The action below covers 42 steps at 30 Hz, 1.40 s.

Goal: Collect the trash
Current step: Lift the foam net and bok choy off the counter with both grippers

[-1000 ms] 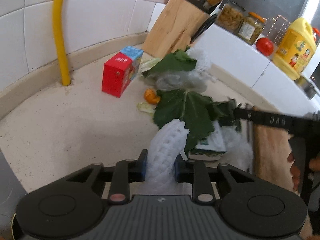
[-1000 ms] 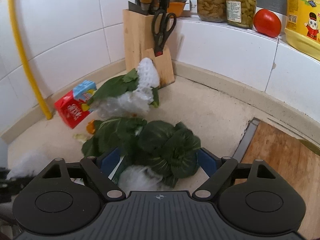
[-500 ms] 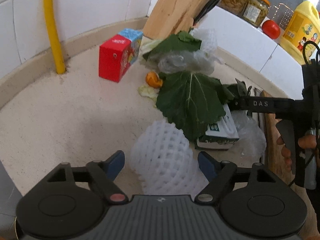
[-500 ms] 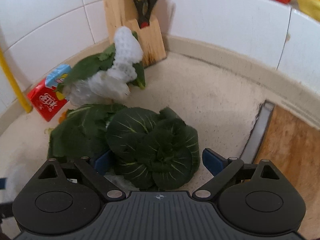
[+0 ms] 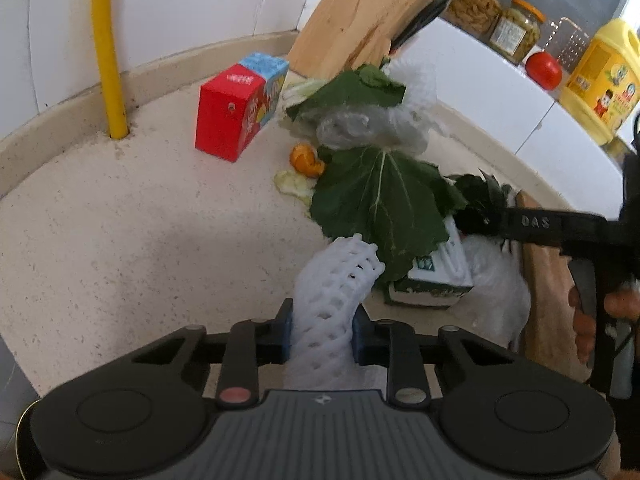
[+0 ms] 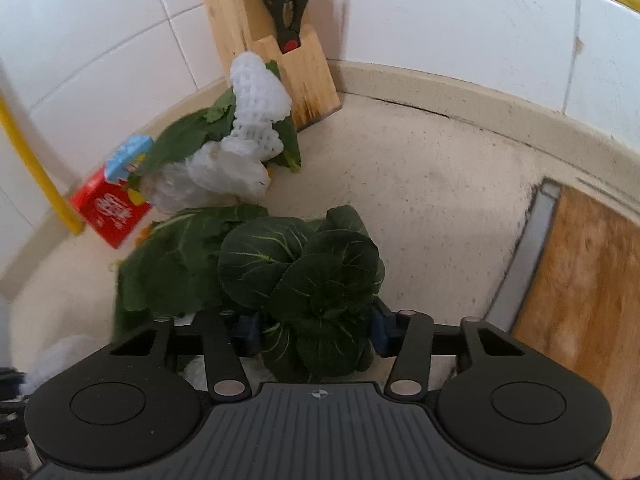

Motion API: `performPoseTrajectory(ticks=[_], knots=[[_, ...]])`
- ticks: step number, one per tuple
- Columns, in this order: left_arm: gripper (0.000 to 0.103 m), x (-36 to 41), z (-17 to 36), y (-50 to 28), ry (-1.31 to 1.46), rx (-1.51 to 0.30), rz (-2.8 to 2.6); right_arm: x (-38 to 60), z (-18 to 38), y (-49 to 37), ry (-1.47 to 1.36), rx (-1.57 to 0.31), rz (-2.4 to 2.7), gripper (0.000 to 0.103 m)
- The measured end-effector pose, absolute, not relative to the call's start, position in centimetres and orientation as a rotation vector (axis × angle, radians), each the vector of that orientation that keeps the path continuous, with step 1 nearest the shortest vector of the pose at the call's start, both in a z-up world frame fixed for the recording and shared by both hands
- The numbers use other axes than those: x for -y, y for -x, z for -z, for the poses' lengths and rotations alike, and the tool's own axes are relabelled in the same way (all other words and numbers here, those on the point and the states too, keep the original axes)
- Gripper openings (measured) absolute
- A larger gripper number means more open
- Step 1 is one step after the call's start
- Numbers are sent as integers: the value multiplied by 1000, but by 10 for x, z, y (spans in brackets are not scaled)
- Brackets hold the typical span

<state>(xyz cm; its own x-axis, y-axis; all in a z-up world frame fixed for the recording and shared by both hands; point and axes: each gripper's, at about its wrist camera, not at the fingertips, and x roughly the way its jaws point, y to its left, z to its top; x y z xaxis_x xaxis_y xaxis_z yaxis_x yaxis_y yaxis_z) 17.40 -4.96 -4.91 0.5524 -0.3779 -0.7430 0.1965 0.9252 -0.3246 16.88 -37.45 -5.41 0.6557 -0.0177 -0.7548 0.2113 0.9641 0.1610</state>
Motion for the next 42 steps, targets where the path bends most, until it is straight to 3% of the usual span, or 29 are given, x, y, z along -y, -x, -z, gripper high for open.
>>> performPoseTrajectory(ticks=[16,42], knots=[[22,35,22,-153,243,-828,360,362,1,-127,-250,-718,130,53],[22,-43,8,-90,295,-748,152,220,8,-128,-167,-787,-235,53]])
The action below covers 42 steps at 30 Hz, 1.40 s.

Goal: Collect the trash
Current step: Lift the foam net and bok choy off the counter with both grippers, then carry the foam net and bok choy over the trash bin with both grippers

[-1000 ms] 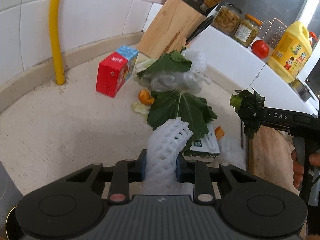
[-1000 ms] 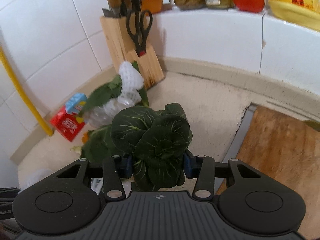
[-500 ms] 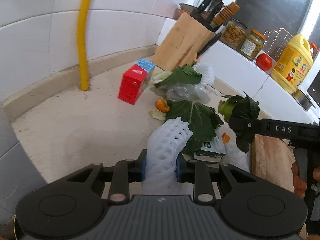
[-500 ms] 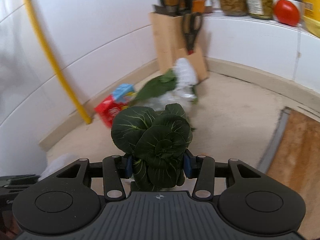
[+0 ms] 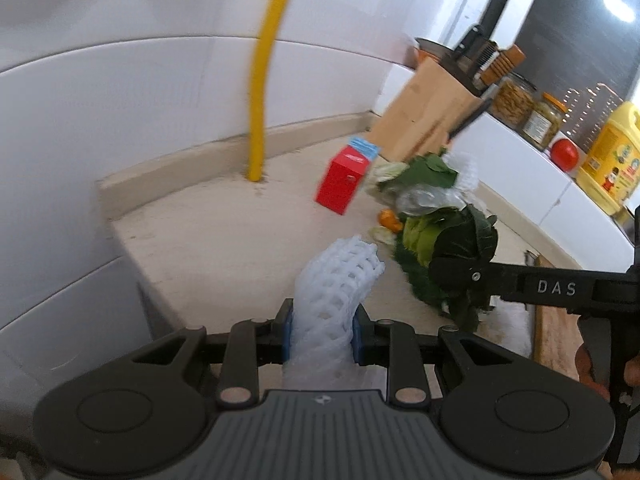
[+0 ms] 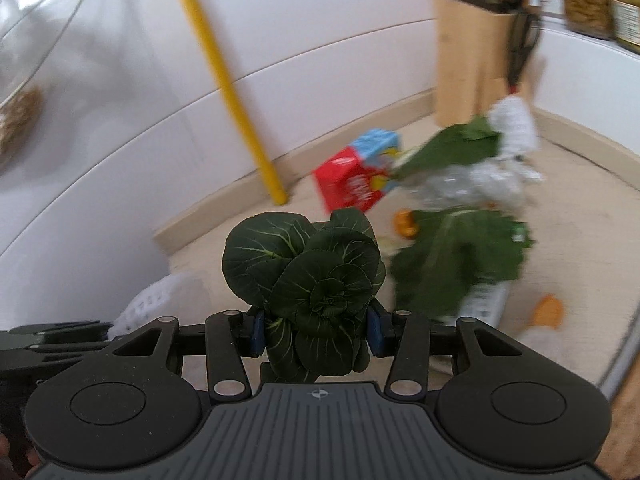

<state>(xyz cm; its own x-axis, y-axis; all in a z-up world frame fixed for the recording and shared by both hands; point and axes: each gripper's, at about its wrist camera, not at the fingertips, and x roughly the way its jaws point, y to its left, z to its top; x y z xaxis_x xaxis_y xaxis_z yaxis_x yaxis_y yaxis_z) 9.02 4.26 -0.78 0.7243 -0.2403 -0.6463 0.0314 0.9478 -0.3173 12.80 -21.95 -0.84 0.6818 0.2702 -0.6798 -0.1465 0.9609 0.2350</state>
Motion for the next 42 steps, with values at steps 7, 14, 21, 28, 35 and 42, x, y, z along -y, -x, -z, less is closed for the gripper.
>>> performPoseTrajectory(ticks=[7,14,21,28,35,42], knots=[[22,-73,10,-67,329,-740,61,169,16,-130,-135,-818,-358,53],[22,-101,13,-44,357,-733,-26,123,20,-134,-102,-856,-468,53],[22,-128,21,-25,392,-736,-100,83,24,-135,-70,-892,-548,53],[22,-147,27,-11,408,-739,-144,57,31,-134,-49,-927,-592,53],[22,-164,31,1,406,-739,-172,35,36,-133,-32,-946,-613,53],[22,-183,38,10,411,-753,-199,16,38,-130,-6,-954,-626,53]])
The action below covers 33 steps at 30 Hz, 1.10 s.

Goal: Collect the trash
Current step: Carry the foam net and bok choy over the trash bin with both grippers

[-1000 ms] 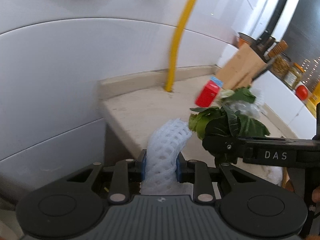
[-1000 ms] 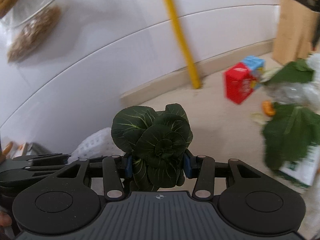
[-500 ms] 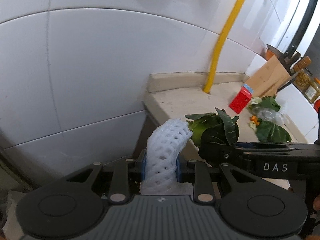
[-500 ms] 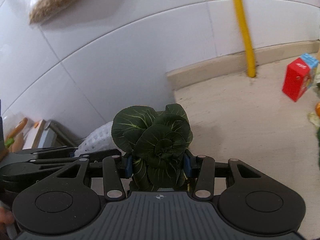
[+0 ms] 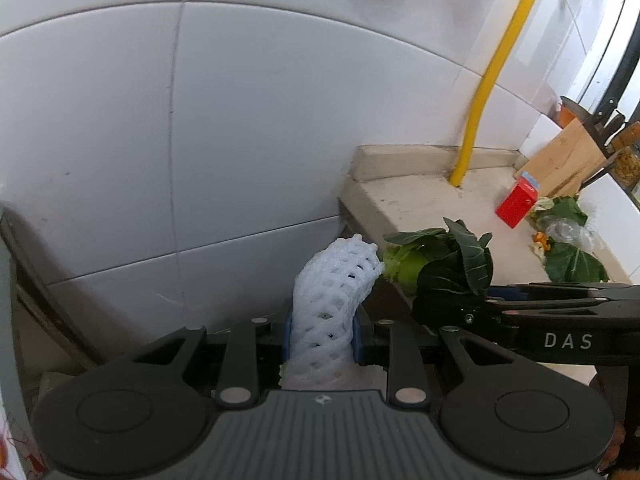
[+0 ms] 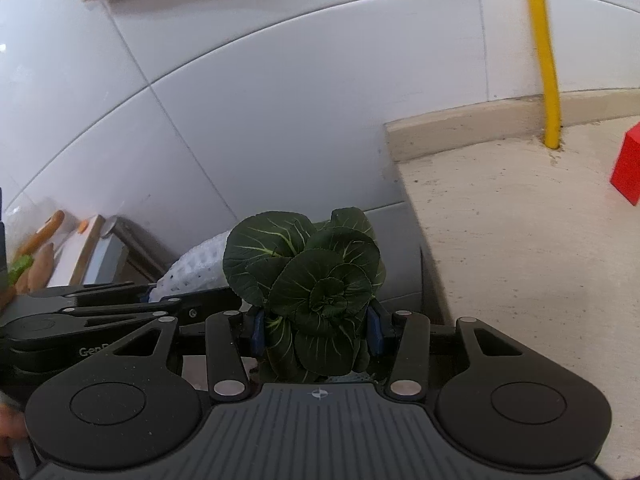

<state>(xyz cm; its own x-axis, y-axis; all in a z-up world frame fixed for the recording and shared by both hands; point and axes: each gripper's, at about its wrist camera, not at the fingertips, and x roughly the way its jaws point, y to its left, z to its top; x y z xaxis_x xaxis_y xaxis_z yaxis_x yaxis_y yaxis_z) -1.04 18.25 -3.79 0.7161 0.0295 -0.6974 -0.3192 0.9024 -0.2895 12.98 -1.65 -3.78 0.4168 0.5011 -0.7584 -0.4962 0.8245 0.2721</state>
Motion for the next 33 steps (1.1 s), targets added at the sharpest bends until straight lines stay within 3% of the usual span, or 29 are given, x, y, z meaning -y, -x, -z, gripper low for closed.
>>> performPoseTrajectory(ticks=[33], knots=[[22,-215,96,-12,431,-950,-229,-26,93,-140,64,-1086,-586,53]])
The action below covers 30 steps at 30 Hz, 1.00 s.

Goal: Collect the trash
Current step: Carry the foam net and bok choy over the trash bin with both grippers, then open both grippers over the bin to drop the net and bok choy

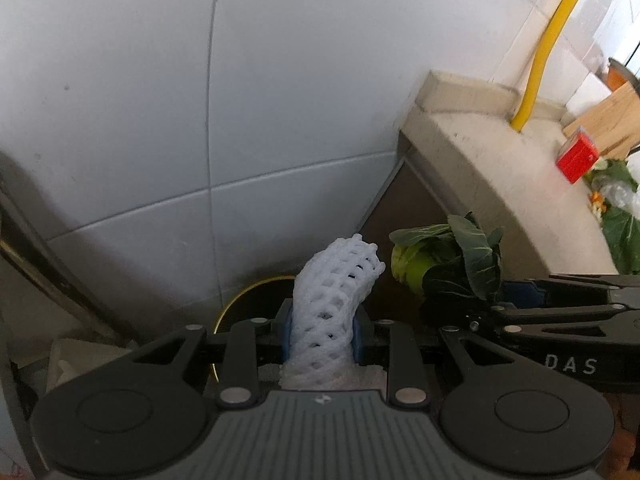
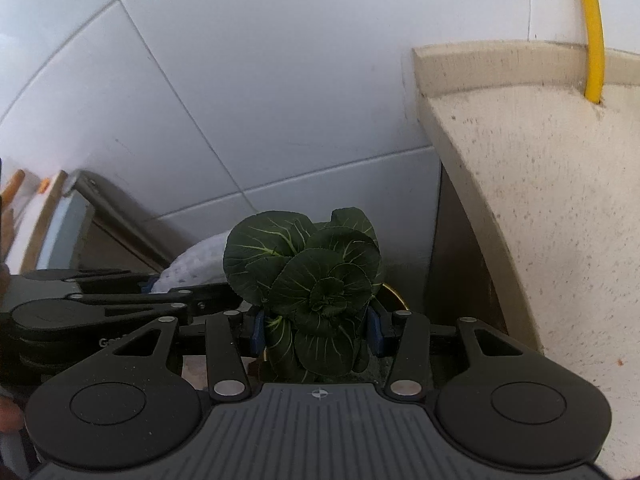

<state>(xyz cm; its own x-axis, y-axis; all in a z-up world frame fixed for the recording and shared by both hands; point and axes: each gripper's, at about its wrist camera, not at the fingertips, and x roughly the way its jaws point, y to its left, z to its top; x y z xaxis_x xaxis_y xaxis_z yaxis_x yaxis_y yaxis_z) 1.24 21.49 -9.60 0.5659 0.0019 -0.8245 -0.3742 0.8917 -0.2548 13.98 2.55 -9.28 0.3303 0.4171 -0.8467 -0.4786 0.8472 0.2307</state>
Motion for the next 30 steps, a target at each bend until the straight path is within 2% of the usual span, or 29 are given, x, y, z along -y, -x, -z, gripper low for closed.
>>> performPoseTrajectory(ticks=[15,23,30], knots=[[23,-223,115,-27,432,-1030,-268,-33,130,-157,105,-1162,-585,54],[35,-227,119,-33,435,-1051,-289,-41,142,-169,99,-1189,-569,63],[52,-230,123,-36,453,-1057,-300,-41,149,-169,102,-1194,-551,61]])
